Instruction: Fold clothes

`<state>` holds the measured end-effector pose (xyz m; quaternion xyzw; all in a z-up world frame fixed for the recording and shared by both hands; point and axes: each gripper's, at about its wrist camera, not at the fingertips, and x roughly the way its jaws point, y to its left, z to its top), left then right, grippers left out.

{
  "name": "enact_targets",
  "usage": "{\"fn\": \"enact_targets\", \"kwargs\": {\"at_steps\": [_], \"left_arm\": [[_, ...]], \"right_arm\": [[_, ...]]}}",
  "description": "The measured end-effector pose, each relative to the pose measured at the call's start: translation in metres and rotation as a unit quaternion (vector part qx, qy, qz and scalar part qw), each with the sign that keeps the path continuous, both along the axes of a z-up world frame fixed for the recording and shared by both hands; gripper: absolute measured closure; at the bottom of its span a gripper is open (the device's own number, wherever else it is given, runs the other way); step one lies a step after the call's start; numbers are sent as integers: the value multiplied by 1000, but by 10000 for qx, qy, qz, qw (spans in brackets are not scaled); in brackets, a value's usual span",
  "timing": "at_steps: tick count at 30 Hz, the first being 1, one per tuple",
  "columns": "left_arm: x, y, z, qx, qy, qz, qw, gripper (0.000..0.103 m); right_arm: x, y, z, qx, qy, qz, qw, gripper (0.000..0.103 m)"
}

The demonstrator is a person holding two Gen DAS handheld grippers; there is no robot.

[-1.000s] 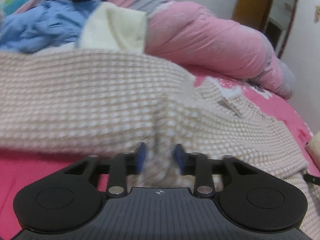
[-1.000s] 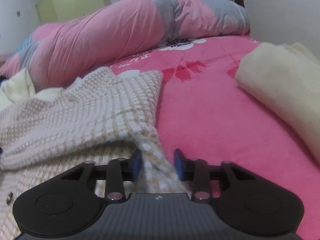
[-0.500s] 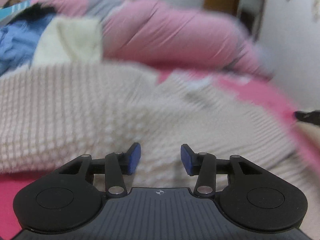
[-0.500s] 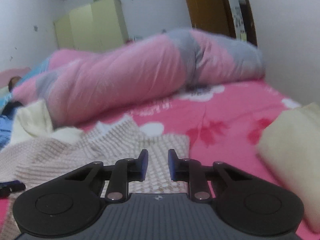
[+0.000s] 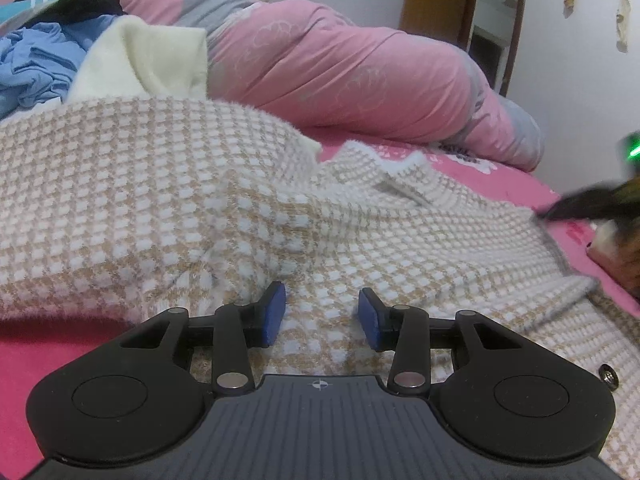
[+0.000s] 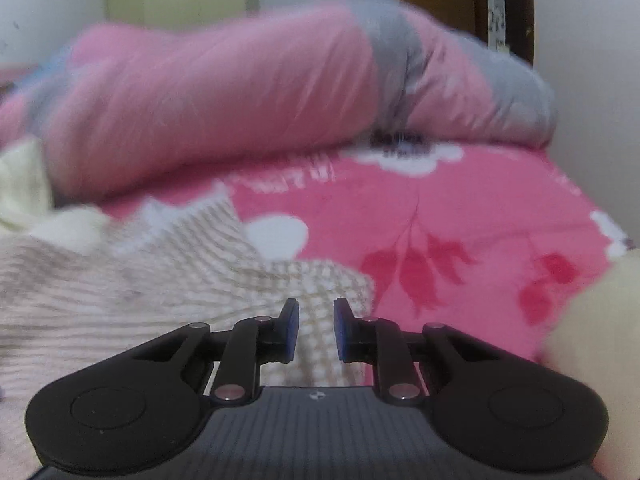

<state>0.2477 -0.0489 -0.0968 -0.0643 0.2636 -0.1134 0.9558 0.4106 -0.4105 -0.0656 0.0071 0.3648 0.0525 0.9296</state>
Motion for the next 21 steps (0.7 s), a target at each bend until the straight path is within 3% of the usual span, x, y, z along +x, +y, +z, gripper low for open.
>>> {"fn": "enact_targets", "kwargs": {"at_steps": [1,2,5,9,11,12,14,15,18,21], "left_arm": [[-1,3,-2,-116,-5,-53,9999,62],[-1,6,-3,-234,3,-59,9997,62],[-1,14,-4,-543,22,-78,9985,62],[-2,15,-4,-588,9,-85,9982,62],[-2,14,-4,-555,10,-81,9984,62],[-2,14,-4,-537,11,-80,9985,62],[-1,13,-4,-499,17,-81,9987,62],[-1,12,-4,-480,11,-79,9988,62],[-1,12,-3,-468,13,-78,9989,62],[0,11,-3,-441,21,-78,9990,62]], "right_arm": [[11,-1,-21,38,170,-110,9998,85],[12,-4,-27,154,38,-123,9998,85],[9,-17,-6,488,168,-392,9979,85],[-5,-15,24,376,-156,-272,9988,85],[1,-9,12,421,-19,-175,9990,85],[10,-6,-6,333,274,-247,9988,85],[11,4,-26,48,169,-177,9997,84],[9,6,-20,-7,169,-231,9996,83],[-19,-4,18,664,300,-404,9965,82],[-81,-2,52,993,-186,16,9949,78]]}}
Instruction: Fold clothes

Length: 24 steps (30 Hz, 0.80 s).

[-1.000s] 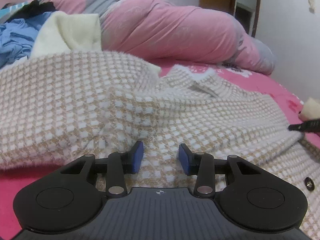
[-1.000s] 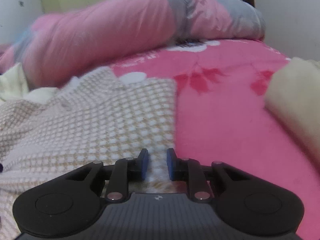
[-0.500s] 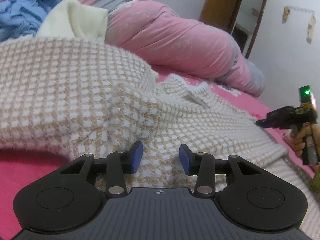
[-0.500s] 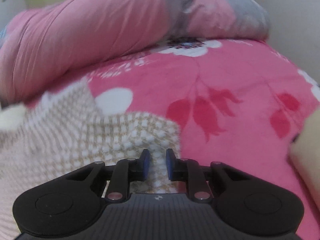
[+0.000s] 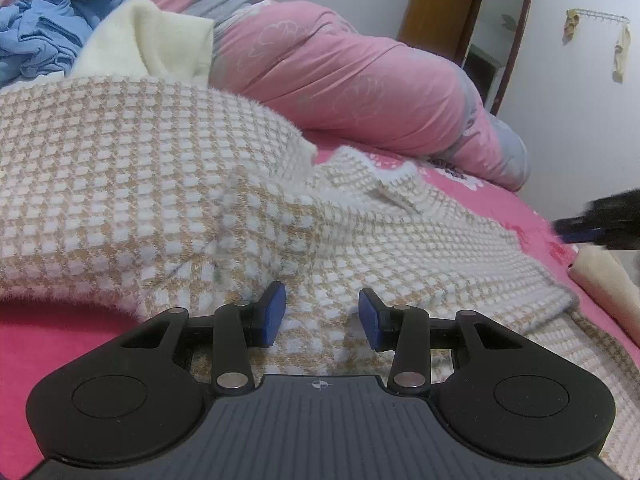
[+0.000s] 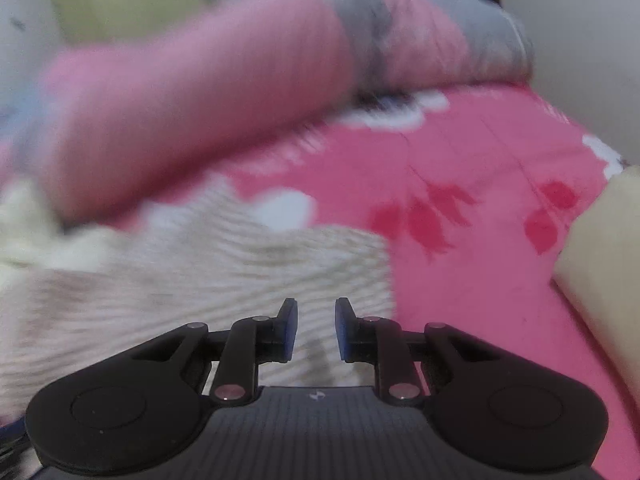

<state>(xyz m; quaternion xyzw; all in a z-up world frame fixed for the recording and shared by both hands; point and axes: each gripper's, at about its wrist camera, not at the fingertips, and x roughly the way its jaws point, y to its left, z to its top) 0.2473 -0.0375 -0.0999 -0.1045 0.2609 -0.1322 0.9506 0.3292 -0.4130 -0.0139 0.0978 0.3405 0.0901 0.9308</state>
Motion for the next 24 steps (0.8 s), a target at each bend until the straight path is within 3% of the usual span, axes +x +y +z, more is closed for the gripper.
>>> {"fn": "enact_targets", "kwargs": {"at_steps": [2,5,6,7,9,11,14,16,19,21,22,24], "left_arm": [[0,-2,0,82,-3,8,10000,62],[2,-11,2,382,1,10,9993,62],[3,-15,2,507,13,12,9987,61],[3,-18,4,658,22,-1,9978,61],[1,-22,10,876,-2,-53,9961,60],[-11,-14,21,611,-101,79,9980,58],[-28,4,37,18,-145,197,9997,55],[-38,24,45,-302,-121,466,9984,54],[-54,61,55,-805,-109,961,9920,54],[-67,88,60,-1036,-110,1285,9862,48],[-74,103,60,-1064,-75,1417,9842,47],[-86,130,58,-1094,-11,1623,9806,47]], "right_arm": [[-29,19,-4,-316,-116,342,9988,74],[-32,44,-68,-883,249,536,9943,72],[-33,48,-73,-938,207,491,9942,72],[-35,50,-71,-947,107,412,9946,72],[-32,45,-51,-138,459,59,9988,70],[-43,49,-28,493,373,216,9979,70],[-67,86,-3,287,-349,721,9964,66],[-69,114,-6,210,-657,1135,9911,63],[-55,156,-35,55,-523,1533,9868,63],[-43,186,-71,-476,-114,1673,9847,59],[-41,193,-80,-645,-111,1674,9837,58],[-39,198,-72,-688,-76,1570,9852,58]]}}
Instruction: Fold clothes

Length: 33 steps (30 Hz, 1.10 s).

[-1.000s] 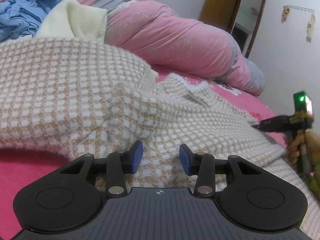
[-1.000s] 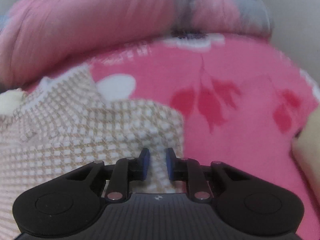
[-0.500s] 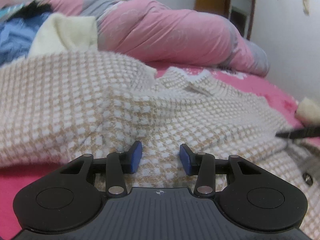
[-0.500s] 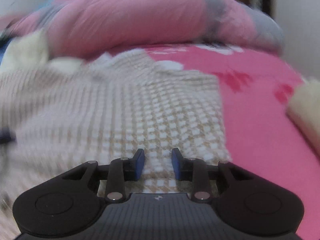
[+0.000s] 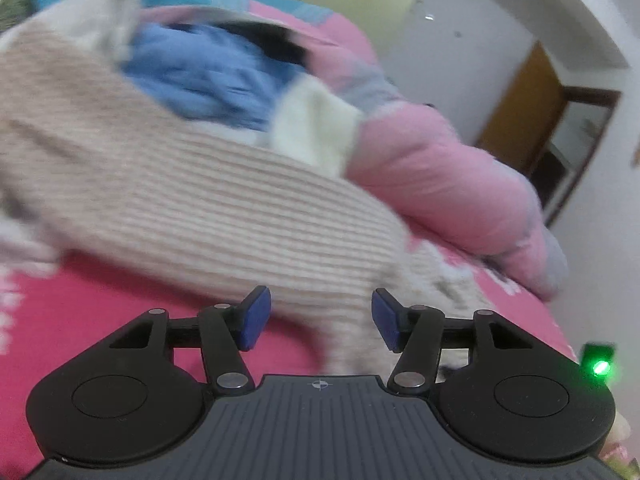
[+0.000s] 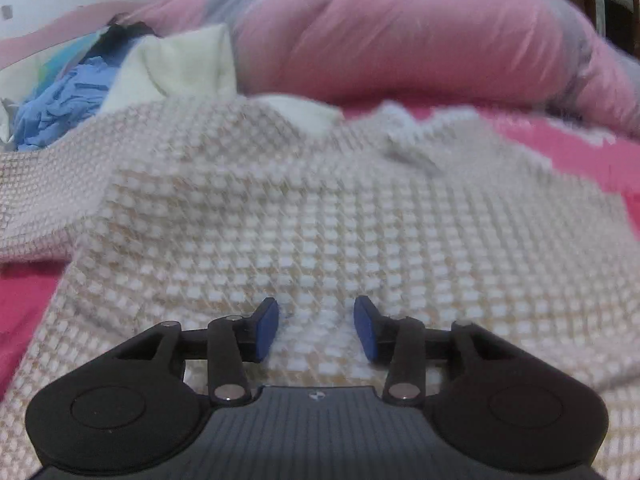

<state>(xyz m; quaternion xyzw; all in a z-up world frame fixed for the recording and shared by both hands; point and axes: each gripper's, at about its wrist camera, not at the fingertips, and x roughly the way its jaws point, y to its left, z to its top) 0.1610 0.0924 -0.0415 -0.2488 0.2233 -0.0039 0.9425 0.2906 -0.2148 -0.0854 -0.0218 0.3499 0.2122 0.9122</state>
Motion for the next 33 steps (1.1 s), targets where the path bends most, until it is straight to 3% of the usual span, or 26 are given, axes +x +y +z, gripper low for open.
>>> {"fn": "enact_targets", "kwargs": {"at_steps": [4,8,12,16,20,22,28,30,33], "left_arm": [[-18,30,-10,-121,68,79,9999,46],[-17,19,-16,-12,18,-390,9992,46],[-1,-23,-12,538,-53,-1196,9914,46],[23,-57,-18,980,-7,-1449,9846,49],[55,-74,-26,1297,242,-1507,9797,59],[65,-80,-28,1380,271,-1541,9780,60],[81,-86,-32,1418,233,-1373,9800,78],[81,-87,-34,1490,259,-1305,9798,79],[74,-97,-32,1773,203,-1280,9756,83]], "right_arm": [[-17,-15,26,263,-44,-420,9988,58],[-43,-64,39,1106,240,-1198,9863,58],[-44,-122,30,2025,852,-2174,9510,57],[-30,-151,12,2752,1400,-2682,9125,57],[-25,-163,0,3194,1501,-3099,8829,60],[-27,-169,-4,3382,1473,-3222,8719,59],[-17,-174,-17,3570,1297,-3251,8661,67],[-17,-174,-20,3523,1185,-3311,8673,86],[-22,-175,-21,3429,904,-3302,8748,95]]}}
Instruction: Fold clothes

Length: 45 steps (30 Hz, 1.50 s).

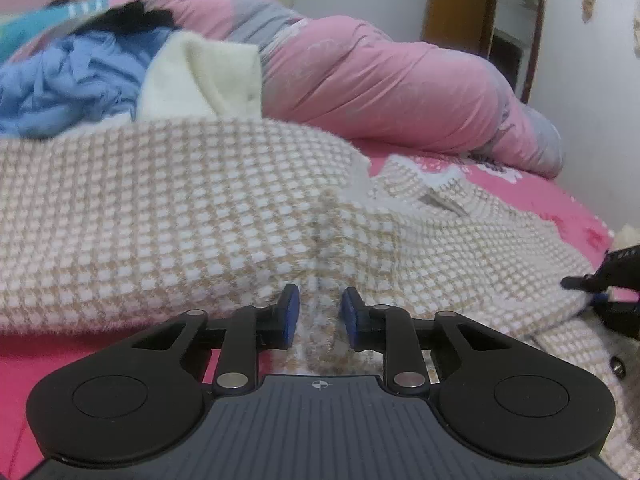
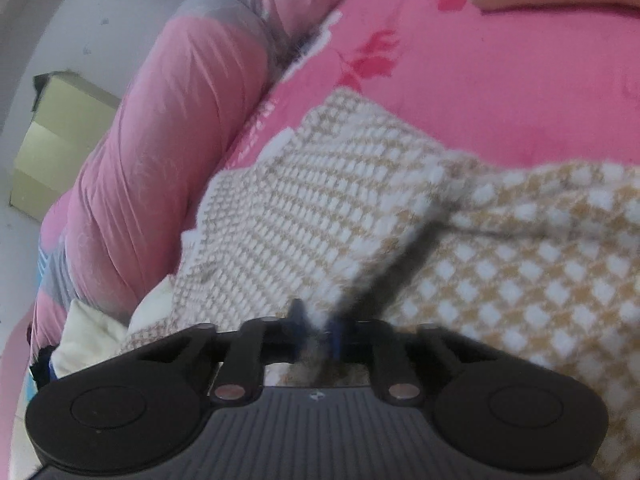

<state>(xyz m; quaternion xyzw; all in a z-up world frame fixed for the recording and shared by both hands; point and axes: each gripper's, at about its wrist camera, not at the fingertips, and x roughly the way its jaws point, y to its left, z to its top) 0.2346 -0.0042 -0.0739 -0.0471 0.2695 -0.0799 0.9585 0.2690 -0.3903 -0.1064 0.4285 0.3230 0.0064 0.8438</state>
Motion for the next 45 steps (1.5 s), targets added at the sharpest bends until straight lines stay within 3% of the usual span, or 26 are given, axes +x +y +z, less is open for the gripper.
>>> {"fn": "enact_targets", "kwargs": {"at_steps": [6,11,14,17,18,21,24,27,30,33,34,37,40,43,45], "left_arm": [[6,-18,1,229,13,-190,9996,84],[10,-26,-4,416,-28,-171,9990,82],[1,-23,5,440,-216,-79,9988,82],[-13,-21,19,500,-608,-34,9969,80],[-14,-22,23,443,-674,-83,9967,80],[-8,-37,30,243,-643,-475,9965,79],[12,-57,20,289,-383,-721,9962,78],[38,-71,0,721,4,-524,9960,78],[45,-67,-9,781,93,-455,9959,78],[45,-62,-13,736,73,-449,9963,78],[45,-61,-14,747,63,-452,9962,79],[42,-60,-14,861,10,-491,9951,81],[44,-56,-14,855,27,-457,9953,89],[45,-53,-14,801,64,-433,9958,90],[45,-55,-14,879,55,-441,9951,90]], "right_arm": [[-10,-11,8,-344,-423,-167,9984,95],[-7,-14,-3,-467,-215,45,9987,94],[-11,-18,3,-498,-102,231,9984,84],[-27,-14,21,-980,-159,525,9937,68],[-35,-11,27,-1180,-189,607,9910,67],[-57,-5,45,-1876,-326,715,9791,68],[-66,-1,68,-2816,-718,667,9545,71],[-42,-2,86,-3554,-1016,773,9260,75],[-2,-7,79,-3813,-993,1057,9130,80],[37,-28,27,-3438,-142,1499,9269,80],[36,-37,18,-3226,-258,1478,9346,80],[27,-63,36,-2581,-493,1262,9566,79],[16,-88,57,-2143,-714,861,9703,79],[-3,-91,71,-2173,-1033,1204,9631,79],[-16,-84,73,-2300,-1170,1793,9493,79]]}}
